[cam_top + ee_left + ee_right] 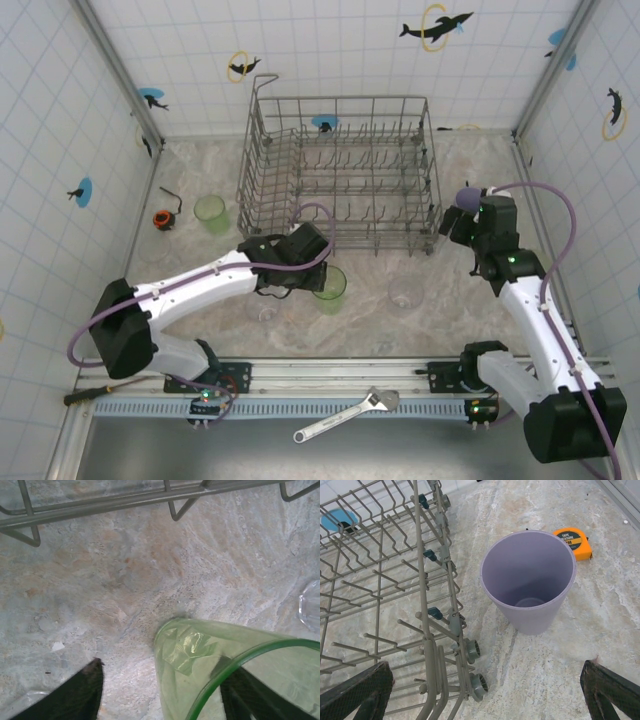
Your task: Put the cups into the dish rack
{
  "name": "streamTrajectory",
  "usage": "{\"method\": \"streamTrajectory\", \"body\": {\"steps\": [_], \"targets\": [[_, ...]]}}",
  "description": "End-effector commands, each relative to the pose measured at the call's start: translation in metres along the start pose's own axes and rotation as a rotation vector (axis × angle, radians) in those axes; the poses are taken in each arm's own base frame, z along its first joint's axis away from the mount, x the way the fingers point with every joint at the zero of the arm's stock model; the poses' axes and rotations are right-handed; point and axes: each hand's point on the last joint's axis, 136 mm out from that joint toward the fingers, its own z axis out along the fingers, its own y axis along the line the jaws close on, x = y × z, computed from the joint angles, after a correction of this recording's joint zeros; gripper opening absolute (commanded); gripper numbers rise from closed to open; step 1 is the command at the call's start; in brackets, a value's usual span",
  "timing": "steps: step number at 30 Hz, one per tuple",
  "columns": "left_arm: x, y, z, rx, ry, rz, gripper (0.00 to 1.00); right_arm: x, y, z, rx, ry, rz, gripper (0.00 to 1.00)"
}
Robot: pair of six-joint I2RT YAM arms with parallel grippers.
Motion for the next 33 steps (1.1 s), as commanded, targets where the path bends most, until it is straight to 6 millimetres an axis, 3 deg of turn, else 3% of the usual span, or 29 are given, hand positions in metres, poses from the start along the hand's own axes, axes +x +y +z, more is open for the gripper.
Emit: {"method": "streamTrajectory", "body": {"steps": [1, 7, 14, 22, 33], "targets": [[0.008, 0.003, 0.005, -0.015, 0.025, 0.024, 0.52, 0.003, 0.001, 0.001, -0.008, -0.007, -0.001, 1.00], [0.007, 0.002, 0.005, -0.015, 0.026, 0.024, 0.34, 0.005, 0.001, 0.002, -0.011, -0.004, 0.000, 1.00], [0.007, -0.001, 0.006, -0.013, 0.034, 0.033, 0.01, 0.007, -0.001, 0.002, -0.004, -0.004, -0.005, 1.00], [-0.002, -0.012, -0.007, 0.023, 0.016, 0.041, 0.00, 0.007, -0.001, 0.001, -0.007, -0.005, -0.007, 1.00], [-0.036, -0.039, -0.051, 0.117, -0.081, 0.051, 0.00, 0.004, 0.003, -0.003, -0.032, -0.004, -0.006, 1.00]]}}
